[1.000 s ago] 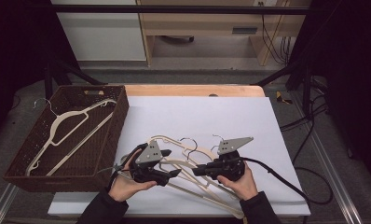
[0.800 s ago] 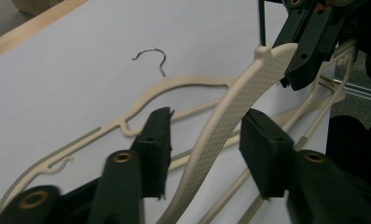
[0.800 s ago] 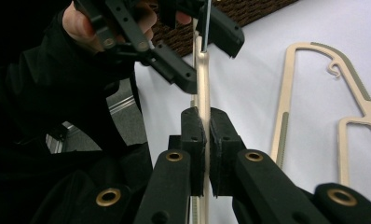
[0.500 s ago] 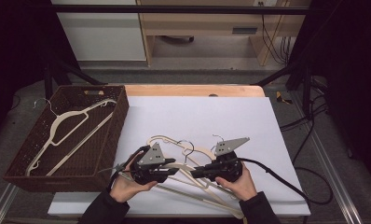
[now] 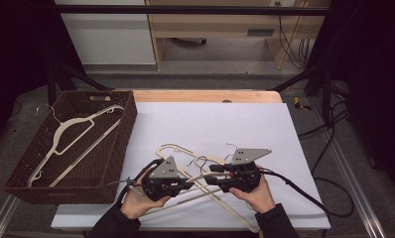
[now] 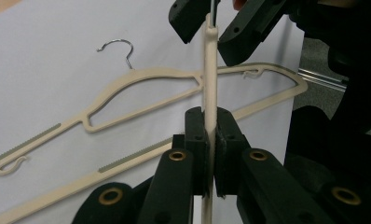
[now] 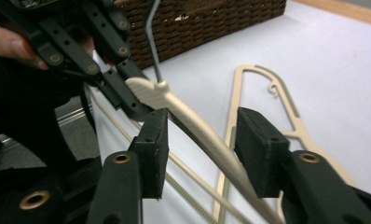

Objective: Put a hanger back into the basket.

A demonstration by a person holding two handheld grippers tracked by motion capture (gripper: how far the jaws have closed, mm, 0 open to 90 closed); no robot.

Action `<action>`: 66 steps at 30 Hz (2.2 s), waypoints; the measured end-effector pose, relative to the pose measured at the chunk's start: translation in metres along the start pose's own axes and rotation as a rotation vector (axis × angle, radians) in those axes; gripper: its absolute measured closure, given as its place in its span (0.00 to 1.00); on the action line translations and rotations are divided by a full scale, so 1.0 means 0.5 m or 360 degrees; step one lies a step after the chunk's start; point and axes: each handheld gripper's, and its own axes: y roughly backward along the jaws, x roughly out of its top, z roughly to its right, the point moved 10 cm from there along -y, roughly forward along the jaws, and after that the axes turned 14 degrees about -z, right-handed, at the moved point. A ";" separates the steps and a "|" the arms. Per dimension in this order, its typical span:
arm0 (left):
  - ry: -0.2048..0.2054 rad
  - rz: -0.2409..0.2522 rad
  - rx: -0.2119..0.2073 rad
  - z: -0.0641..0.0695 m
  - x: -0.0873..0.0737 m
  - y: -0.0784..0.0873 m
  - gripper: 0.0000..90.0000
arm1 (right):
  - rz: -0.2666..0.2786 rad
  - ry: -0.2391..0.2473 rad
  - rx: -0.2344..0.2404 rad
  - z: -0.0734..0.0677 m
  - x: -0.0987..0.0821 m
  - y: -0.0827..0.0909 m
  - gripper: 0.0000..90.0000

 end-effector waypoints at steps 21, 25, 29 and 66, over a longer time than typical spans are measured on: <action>0.0242 0.0171 0.0221 -0.074 -0.005 0.091 0.96 | 0.0195 -0.0198 -0.0385 0.092 -0.031 0.088 0.17; 0.0259 0.0206 0.0252 -0.082 -0.004 0.111 0.96 | 0.0187 -0.0224 -0.0439 0.105 -0.040 0.095 0.12; 0.0269 0.0234 0.0283 -0.089 -0.001 0.134 0.96 | 0.0203 -0.0248 -0.0477 0.115 -0.043 0.108 0.08; 0.0412 0.0294 0.0539 -0.312 -0.078 0.462 0.96 | 0.0281 -0.0328 -0.0540 0.131 -0.053 0.148 0.03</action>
